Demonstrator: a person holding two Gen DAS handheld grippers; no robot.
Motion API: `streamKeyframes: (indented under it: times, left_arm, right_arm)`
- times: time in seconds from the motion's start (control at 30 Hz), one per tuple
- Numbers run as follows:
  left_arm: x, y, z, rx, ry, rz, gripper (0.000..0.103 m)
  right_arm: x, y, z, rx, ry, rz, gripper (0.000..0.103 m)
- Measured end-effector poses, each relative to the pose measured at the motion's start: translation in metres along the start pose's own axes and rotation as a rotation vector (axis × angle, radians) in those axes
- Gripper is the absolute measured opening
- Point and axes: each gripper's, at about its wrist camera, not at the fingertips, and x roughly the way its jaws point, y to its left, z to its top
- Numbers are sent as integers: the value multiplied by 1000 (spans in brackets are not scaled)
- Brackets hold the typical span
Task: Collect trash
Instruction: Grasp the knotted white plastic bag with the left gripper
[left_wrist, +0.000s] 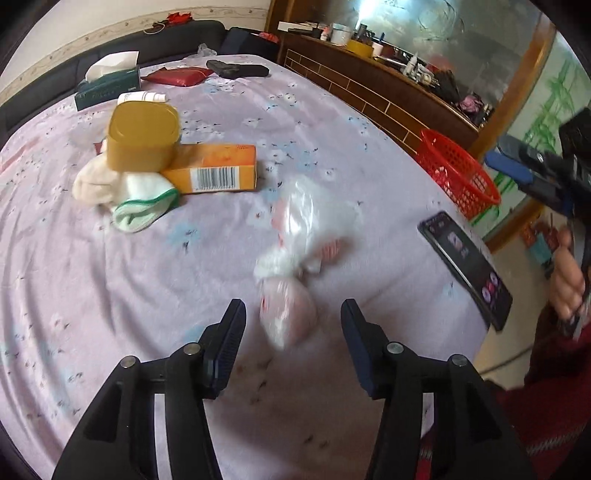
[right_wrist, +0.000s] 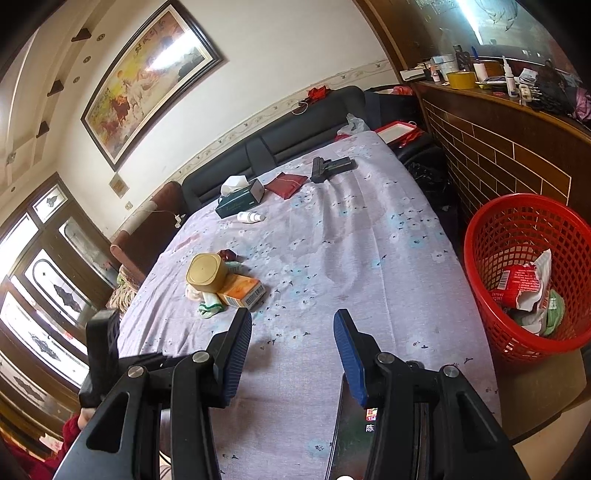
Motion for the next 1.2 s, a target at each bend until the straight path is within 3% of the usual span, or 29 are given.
streamKeyframes:
  times: [0.1, 0.3, 0.4, 0.5, 0.67, 0.9, 0.97, 1.2]
  left_arm:
    - [-6, 4, 1, -2, -17, 32, 65]
    - [7, 2, 21, -44, -52, -24, 65]
    - [23, -5, 27, -25, -36, 0, 65]
    - [42, -6, 31, -32, 0, 15, 46]
    - [46, -7, 27, -31, -25, 47, 37]
    - [10, 20, 13, -132, -155, 54, 37]
    - [-5, 30, 7, -161, -198, 79, 37]
    - [-54, 71, -8, -242, -313, 197, 37]
  right_arm:
    - [0, 1, 0, -3, -2, 0, 50]
    - [-1, 3, -1, -2, -3, 4, 50]
    - [-2, 4, -1, -2, -2, 3, 50]
    - [-3, 5, -1, -2, -3, 0, 50]
    - [2, 12, 2, -7, 13, 15, 50]
    - [27, 37, 15, -11, 92, 69, 51]
    - [36, 45, 19, -8, 115, 87, 62]
    - [103, 104, 38, -53, 240, 133, 72]
